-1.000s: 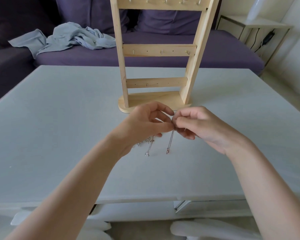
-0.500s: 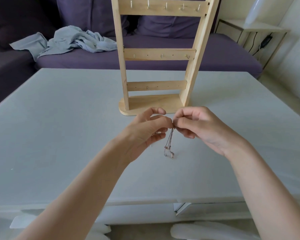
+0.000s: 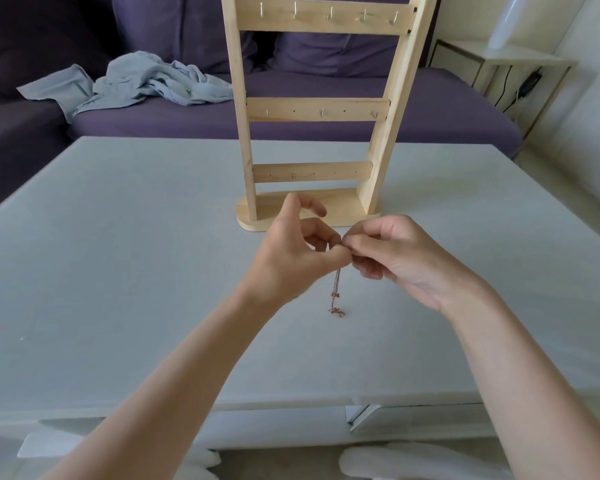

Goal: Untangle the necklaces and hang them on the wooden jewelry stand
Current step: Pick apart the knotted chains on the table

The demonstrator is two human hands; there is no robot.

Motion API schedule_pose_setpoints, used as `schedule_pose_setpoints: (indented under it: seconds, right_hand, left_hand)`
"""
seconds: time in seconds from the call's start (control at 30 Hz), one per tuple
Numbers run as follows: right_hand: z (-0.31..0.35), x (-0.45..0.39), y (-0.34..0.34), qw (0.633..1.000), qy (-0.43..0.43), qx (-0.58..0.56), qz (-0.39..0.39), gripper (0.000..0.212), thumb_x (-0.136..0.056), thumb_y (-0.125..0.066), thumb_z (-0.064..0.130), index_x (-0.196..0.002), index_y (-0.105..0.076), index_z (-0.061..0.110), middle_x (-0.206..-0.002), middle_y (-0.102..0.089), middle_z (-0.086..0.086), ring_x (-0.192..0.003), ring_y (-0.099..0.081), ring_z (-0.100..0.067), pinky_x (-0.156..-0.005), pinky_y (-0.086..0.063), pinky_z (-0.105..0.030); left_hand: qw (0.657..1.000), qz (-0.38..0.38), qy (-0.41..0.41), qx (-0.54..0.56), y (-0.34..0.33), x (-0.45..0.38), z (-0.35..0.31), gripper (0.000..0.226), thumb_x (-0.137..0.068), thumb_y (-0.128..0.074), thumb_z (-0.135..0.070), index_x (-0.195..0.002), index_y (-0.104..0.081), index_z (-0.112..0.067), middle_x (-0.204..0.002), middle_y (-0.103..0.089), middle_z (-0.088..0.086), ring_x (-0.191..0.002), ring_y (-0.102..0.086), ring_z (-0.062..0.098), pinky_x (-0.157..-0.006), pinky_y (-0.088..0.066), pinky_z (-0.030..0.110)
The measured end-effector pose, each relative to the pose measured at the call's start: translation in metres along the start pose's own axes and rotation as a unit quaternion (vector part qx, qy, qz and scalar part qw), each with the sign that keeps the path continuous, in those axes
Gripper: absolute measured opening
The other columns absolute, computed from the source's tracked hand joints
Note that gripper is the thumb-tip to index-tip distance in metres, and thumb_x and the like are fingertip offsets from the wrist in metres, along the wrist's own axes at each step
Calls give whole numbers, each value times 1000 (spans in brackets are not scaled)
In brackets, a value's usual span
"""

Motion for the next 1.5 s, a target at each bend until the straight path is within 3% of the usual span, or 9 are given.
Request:
schedule_pose_setpoints:
  seconds: [0.2, 0.4, 0.57, 0.8, 1.0, 1.2, 1.3, 1.4, 1.5]
  right_hand:
    - [1, -2, -1, 997, 3, -73, -3, 19, -89, -55, 3, -70, -58, 1, -50, -48, 2, -48, -39, -9, -46, -28, -17]
    - [0, -6, -7, 986, 36, -162, -29, 20, -77, -64, 3, -59, -61, 9, -51, -49, 2, -49, -41, -9, -49, -33, -16]
    - [0, -7, -12, 991, 38, -93, -91, 31, -85, -53, -4, -57, -53, 7, -50, -43, 1, -48, -35, -11, -48, -27, -20]
    - [2, -6, -9, 995, 38, 21, -92, 19, -76, -61, 3, -59, -58, 10, -48, -44, 3, -48, -35, -10, -49, -29, -18]
    - [4, -6, -4, 992, 95, 35, -70, 27, -82, -61, -6, -61, -57, 12, -46, -49, 14, -44, -39, 0, -48, -31, -9]
    - [1, -7, -7, 990, 102, -71, -70, 11, -72, -60, 7, -62, -57, 9, -51, -44, 4, -51, -35, -12, -50, -28, -19]
    - [-2, -9, -10, 991, 56, -97, -70, 24, -80, -58, -3, -58, -55, 7, -51, -45, 0, -48, -36, -11, -49, -29, -20]
    - [-4, -8, -11, 996, 27, -29, -76, 10, -65, -58, 11, -55, -57, 10, -57, -44, -9, -52, -34, -16, -51, -28, -22]
    - [-2, -8, -9, 994, 59, -9, -91, 6, -63, -56, 15, -59, -57, 10, -60, -44, -11, -54, -34, -17, -51, -27, -23]
  left_hand:
    - [996, -33, 2, 77, -3, -1, -3, 36, -70, -63, -4, -89, -37, -18, -58, -59, -12, -54, -44, 6, -51, -36, 14]
    - [955, -11, 81, 285, -6, -1, 1, 30, -68, -59, -12, -91, -40, -17, -66, -59, -8, -64, -57, 7, -69, -43, 21]
    - [996, -56, -46, 51, -5, -3, -1, 33, -64, -57, -13, -90, -39, -23, -63, -55, -12, -58, -49, 5, -58, -41, 16]
    - [982, -54, -136, -122, 3, -2, -1, 47, -70, -70, -4, -104, -40, -19, -68, -58, -12, -62, -49, 7, -59, -44, 18]
    - [999, -33, -8, 12, 5, -3, -2, 38, -75, -68, -3, -94, -42, -24, -65, -62, -9, -58, -47, 9, -53, -40, 17]
    - [974, -12, 67, 215, 3, -6, -2, 37, -65, -64, -14, -95, -43, -17, -68, -63, -8, -73, -52, 14, -70, -43, 22]
    - [996, -41, -68, 41, 4, -3, -6, 37, -63, -61, -11, -91, -38, -19, -64, -58, -11, -63, -46, 13, -62, -44, 22]
    - [966, -37, -190, -171, 1, 1, -5, 40, -62, -58, -12, -92, -33, -21, -65, -53, -9, -57, -44, 10, -57, -46, 27]
    - [989, -49, -122, -68, -1, 1, -6, 38, -66, -61, -8, -88, -34, -25, -64, -54, -9, -55, -45, 5, -54, -41, 18]
Point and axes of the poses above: each hand's wrist, its own x-axis away from the middle knuckle, its own y-axis out of the back of the hand, z = x × y, the point moved 1 cm from there along -x, towards the middle knuckle
